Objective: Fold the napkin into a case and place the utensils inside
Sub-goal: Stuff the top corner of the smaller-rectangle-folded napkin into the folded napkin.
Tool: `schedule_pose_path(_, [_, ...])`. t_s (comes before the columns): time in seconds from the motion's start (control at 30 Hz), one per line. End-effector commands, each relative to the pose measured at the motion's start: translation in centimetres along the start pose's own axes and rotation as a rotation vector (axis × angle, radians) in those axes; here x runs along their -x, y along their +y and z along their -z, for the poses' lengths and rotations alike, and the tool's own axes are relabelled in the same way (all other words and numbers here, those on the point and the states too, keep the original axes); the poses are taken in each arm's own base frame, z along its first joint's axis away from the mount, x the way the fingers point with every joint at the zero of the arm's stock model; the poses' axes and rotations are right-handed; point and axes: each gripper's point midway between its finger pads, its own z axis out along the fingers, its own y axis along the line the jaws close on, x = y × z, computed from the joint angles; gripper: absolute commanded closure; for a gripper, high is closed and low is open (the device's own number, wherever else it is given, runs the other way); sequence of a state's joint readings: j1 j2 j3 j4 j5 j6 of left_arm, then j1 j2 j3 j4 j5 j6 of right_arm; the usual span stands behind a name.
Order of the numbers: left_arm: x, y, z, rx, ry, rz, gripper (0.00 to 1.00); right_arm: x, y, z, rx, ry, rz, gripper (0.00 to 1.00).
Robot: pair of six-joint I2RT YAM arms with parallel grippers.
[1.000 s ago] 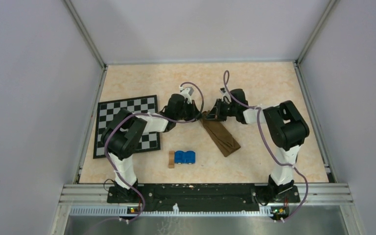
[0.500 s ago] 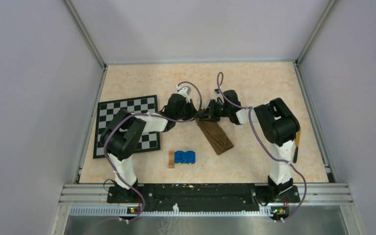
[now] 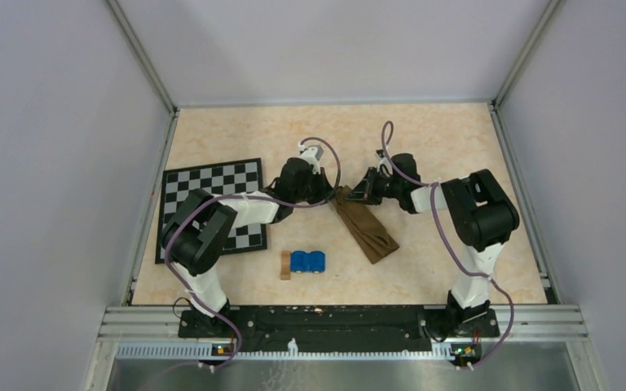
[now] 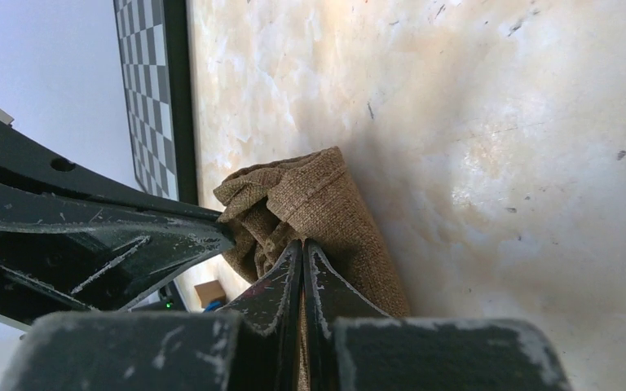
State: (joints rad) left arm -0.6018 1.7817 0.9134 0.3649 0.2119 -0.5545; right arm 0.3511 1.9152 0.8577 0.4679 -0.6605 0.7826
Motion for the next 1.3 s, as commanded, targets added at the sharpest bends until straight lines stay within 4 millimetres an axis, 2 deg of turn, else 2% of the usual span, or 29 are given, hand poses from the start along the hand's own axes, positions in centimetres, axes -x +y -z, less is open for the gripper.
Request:
schedule_pose_path(0.0, [2.2,-2.1,0.6,-0.071,-0.049,-0.025,1.0,1.1,2.7,0.2,0.078,-0.027,0.066,1.0])
schedule_pose_path(0.17, [2.1,-2.2,0.5,-0.077,-0.042,-0.02,1.0,0.2,3.2,-1.9,0.104,-0.002,0.047,1.0])
schedule_pose_path(0.37, [1.1,-1.9,-0.2,-0.07,-0.004,-0.008,1.0,-1.3,6.0,-4.9,0.2,0.035,0.003,1.0])
schedule_pose_path(0.43, [0.8,-1.6,-0.4,-0.059,0.009,0.0,1.0,-1.4,5.1,-5.7,0.166,0.029,0.0,1.0])
schedule_pose_path(0.5, [0.5,-1.1,-0.4,-0.037,0.014,0.003,1.0,-1.2,2.2,-5.9,0.066,0.028,0.01,1.0])
schedule_pose_path(0.53, [0.4,-0.8,-0.4,-0.024,0.019,0.003,1.0,-1.1,1.4,-5.6,0.046,0.031,0.007,1.0])
schedule_pose_path(0.57, [0.3,-0.5,-0.3,-0.009,0.027,0.007,0.98,-1.0,1.2,-5.0,0.049,0.024,0.003,1.0])
schedule_pose_path(0.67, [0.1,0.1,0.9,0.033,0.035,0.028,0.69,-0.9,1.4,-3.9,0.054,0.028,0.018,0.95])
schedule_pose_path(0.73, [0.6,0.4,2.1,0.061,0.001,0.033,0.58,-1.1,1.8,-3.6,0.065,0.046,0.034,0.93])
schedule_pose_path(0.9, [1.9,1.7,5.4,0.161,-0.053,0.089,0.52,-1.3,2.2,-2.8,0.071,0.041,0.039,0.88])
schedule_pose_path(1.03, [1.7,3.7,6.4,0.189,-0.057,0.206,0.54,-1.2,2.7,-2.7,0.083,0.038,0.042,0.88])
schedule_pose_path(1.17, [0.4,4.5,4.8,0.182,0.022,0.243,0.65,-0.8,3.0,-2.8,0.09,0.033,0.045,1.0])
schedule_pose_path(1.27, [-0.6,5.0,3.4,0.177,0.06,0.256,0.77,-0.8,3.4,-2.9,0.101,0.038,0.05,1.0])
